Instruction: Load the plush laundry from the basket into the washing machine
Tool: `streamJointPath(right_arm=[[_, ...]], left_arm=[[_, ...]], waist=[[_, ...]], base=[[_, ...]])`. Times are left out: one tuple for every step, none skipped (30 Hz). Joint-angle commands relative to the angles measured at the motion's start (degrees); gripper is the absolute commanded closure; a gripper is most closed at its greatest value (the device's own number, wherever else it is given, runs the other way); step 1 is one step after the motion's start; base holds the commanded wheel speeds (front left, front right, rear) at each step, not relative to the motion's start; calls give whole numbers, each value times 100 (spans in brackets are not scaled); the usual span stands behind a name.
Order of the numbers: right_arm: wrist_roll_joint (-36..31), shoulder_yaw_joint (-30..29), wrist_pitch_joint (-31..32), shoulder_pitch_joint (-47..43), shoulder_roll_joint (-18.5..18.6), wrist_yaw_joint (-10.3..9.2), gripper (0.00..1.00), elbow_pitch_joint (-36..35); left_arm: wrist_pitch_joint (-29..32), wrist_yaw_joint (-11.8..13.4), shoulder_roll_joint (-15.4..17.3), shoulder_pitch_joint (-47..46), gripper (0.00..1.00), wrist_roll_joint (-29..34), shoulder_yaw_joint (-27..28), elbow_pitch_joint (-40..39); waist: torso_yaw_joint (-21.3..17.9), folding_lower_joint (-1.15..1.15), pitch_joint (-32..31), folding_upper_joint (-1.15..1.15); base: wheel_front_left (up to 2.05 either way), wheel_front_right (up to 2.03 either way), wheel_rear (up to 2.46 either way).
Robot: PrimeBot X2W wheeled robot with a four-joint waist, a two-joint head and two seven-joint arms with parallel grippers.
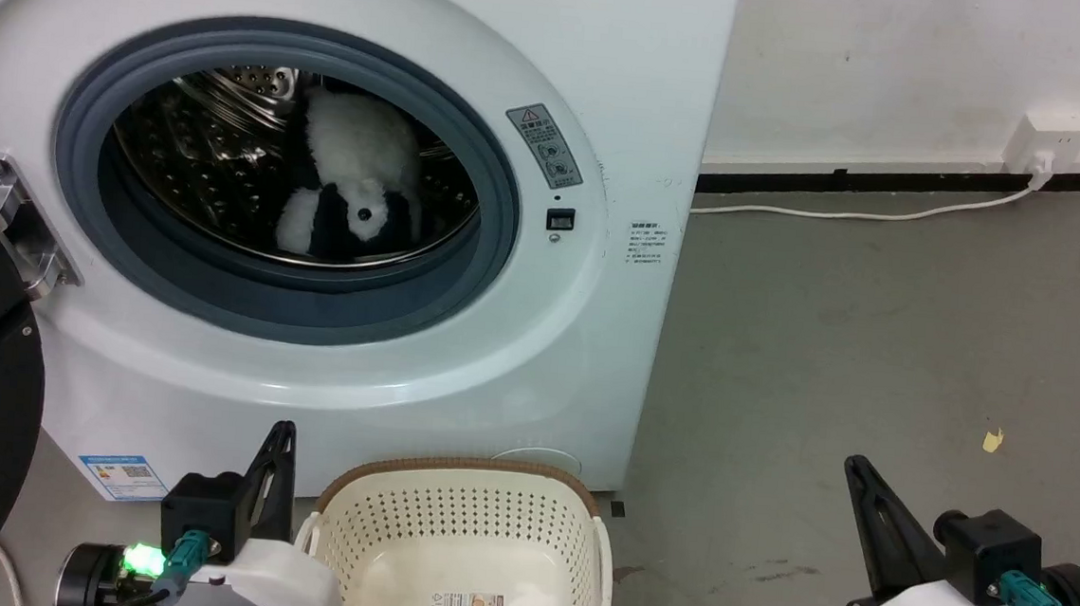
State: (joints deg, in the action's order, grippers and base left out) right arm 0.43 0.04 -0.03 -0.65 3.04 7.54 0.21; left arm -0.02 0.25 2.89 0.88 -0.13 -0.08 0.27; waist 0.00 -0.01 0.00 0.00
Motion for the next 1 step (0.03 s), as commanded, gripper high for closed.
streamJointPath(right_arm=[[-43,-4,3,65,-16,-5,100,-21]], left_arm=[[2,-25,-2,-88,100,13,8,-27]], waist=[[0,1,0,0]], base=[[0,0,0]])
